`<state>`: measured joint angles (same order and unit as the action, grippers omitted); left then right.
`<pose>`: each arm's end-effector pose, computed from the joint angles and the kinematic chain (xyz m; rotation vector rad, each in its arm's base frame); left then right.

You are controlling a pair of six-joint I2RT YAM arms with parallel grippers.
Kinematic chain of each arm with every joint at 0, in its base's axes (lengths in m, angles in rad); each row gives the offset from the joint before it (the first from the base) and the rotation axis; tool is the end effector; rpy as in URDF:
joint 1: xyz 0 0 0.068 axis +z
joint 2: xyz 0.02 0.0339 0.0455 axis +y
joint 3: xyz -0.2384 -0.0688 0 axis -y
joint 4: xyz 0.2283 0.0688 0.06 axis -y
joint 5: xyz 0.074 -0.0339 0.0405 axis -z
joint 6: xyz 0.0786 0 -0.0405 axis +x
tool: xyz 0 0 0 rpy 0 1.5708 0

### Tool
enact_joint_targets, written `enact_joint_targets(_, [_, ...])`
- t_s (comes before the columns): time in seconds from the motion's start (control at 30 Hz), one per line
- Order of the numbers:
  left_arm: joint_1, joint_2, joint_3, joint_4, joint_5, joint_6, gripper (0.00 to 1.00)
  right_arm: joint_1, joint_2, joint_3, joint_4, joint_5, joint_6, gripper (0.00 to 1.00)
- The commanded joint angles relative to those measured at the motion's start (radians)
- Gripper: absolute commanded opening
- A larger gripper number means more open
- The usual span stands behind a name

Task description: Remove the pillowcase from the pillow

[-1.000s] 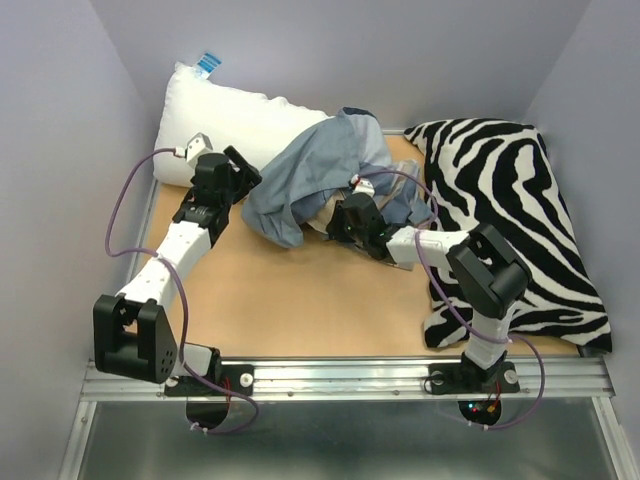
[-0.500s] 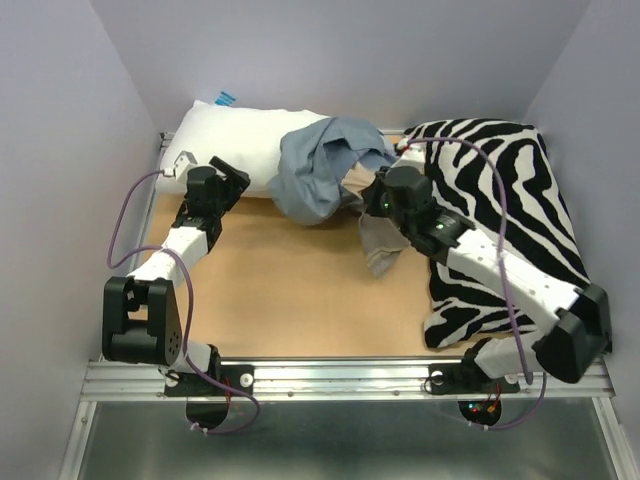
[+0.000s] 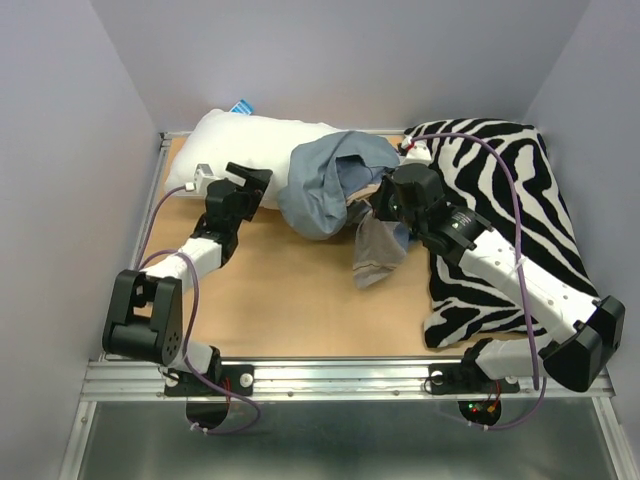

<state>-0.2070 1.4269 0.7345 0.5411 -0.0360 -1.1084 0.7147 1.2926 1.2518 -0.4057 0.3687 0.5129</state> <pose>0.3437 -0.0693 0.2269 -0.8160 1.6217 -0.9274 0.2587 0.1870 0.3298 0.0322 2.0097 0.4200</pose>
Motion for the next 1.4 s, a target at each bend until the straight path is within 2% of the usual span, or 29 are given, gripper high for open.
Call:
enact_joint_targets(0.0, [-0.031, 0.071, 0.065, 0.105, -0.011, -0.047, 0.99, 0.003, -0.029, 0.032, 0.03, -0.014, -0.008, 0.01])
enact_joint_targets(0.2, [-0.046, 0.151, 0.095, 0.109, -0.038, -0.053, 0.97, 0.003, -0.026, 0.101, -0.016, -0.02, -0.019, 0.0])
enact_joint_targets(0.23, [-0.042, 0.161, 0.118, 0.124, -0.035, -0.039, 0.8, 0.003, -0.029, 0.127, -0.024, -0.02, -0.022, 0.01])
enact_joint_targets(0.27, [-0.037, 0.17, 0.135, 0.123, -0.027, -0.024, 0.59, 0.005, -0.032, 0.142, -0.033, -0.014, -0.025, 0.01])
enact_joint_targets(0.33, [-0.019, 0.188, 0.193, 0.091, -0.025, -0.011, 0.08, 0.003, -0.049, 0.181, -0.068, 0.013, -0.039, 0.01])
enact_joint_targets(0.37, [0.007, 0.191, 0.213, 0.039, -0.033, -0.005, 0.0, 0.005, -0.059, 0.192, -0.082, 0.051, -0.045, 0.0])
enact_joint_targets(0.43, [0.038, 0.178, 0.282, -0.006, -0.051, 0.037, 0.0, 0.003, -0.087, 0.222, -0.133, 0.097, -0.065, 0.01])
enact_joint_targets(0.5, [0.072, 0.153, 0.372, -0.16, -0.126, 0.1, 0.0, 0.003, -0.12, 0.279, -0.188, 0.153, -0.079, 0.0])
enact_joint_targets(0.57, [0.108, 0.149, 0.437, -0.228, -0.169, 0.14, 0.0, 0.003, -0.147, 0.303, -0.22, 0.194, -0.079, 0.01])
enact_joint_targets(0.7, [0.187, 0.162, 0.58, -0.329, -0.16, 0.205, 0.0, 0.003, -0.22, 0.362, -0.292, 0.265, -0.093, 0.01])
enact_joint_targets(0.93, [0.27, 0.196, 0.736, -0.429, -0.134, 0.285, 0.0, 0.003, -0.305, 0.536, -0.39, 0.338, -0.12, 0.01])
enact_joint_targets(1.07, [0.276, 0.208, 0.775, -0.451, -0.105, 0.312, 0.0, 0.003, -0.3, 0.609, -0.41, 0.354, -0.146, 0.01])
enact_joint_targets(1.37, [0.299, 0.23, 0.766, -0.452, 0.016, 0.383, 0.0, 0.003, -0.201, 0.682, -0.397, 0.273, -0.152, 0.0])
